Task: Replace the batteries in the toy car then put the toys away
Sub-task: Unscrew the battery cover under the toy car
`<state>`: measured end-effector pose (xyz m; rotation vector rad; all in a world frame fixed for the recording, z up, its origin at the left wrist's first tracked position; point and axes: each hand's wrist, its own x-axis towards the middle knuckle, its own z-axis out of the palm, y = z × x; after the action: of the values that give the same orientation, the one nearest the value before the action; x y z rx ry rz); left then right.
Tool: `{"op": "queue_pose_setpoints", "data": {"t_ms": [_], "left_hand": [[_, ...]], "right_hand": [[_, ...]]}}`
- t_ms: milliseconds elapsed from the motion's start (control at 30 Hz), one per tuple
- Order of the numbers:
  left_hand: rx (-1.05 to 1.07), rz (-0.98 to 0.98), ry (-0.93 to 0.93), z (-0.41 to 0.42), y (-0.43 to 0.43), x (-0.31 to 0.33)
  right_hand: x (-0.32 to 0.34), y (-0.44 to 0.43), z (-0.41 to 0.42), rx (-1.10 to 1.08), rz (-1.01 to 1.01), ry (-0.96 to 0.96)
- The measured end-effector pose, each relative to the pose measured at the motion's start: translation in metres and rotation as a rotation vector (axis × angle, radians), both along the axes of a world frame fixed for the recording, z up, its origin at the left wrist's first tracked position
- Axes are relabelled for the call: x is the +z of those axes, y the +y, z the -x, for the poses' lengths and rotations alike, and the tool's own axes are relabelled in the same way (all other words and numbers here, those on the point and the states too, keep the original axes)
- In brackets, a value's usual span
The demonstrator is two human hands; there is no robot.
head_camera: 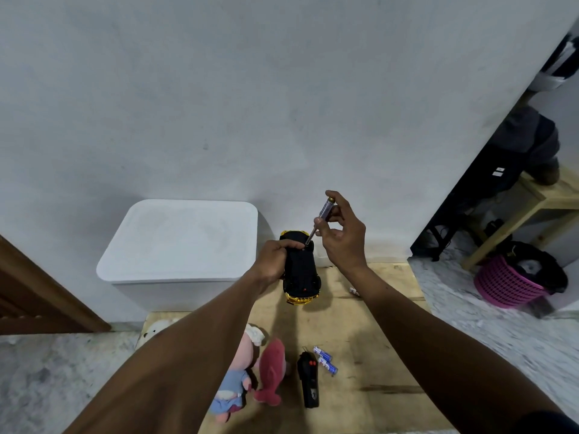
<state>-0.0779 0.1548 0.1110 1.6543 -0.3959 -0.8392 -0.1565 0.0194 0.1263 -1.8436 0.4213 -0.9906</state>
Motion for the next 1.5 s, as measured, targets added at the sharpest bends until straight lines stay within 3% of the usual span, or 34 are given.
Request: {"op": "queue_pose_setpoints", "data": {"t_ms": [233, 467, 633, 1133, 1300, 1500], "left_hand": [[-0.003, 0.009, 0.003, 0.0002, 0.0002, -0.0012], [-0.005, 0.015, 0.013, 0.0002, 0.0027, 0.0001], [-0.006, 0.020, 0.025, 0.0007, 0.0032, -0.0007], [0.014, -0.006, 0.024, -0.0027, 0.0032, 0.0019], [0.010, -0.005, 0.027, -0.0046, 0.0035, 0.0000], [0.016, -0.005, 0.047, -0.0044, 0.0008, -0.0068]], "right_hand": [[0.0039, 0.0022, 0.0018, -0.004, 0.116, 0.008], [0.0013, 0.0016, -0.0006, 0.031, 0.024, 0.027], [0.0041, 0.0021, -0.0013, 0.015, 0.113, 0.014], [0.0044, 0.0024, -0.0053, 0.061, 0.004, 0.038], [0.0063, 0.0029, -0.0063, 0.037, 0.083, 0.032], [0.0036, 0.0001, -0.0056, 0.088, -0.032, 0.037]]}}
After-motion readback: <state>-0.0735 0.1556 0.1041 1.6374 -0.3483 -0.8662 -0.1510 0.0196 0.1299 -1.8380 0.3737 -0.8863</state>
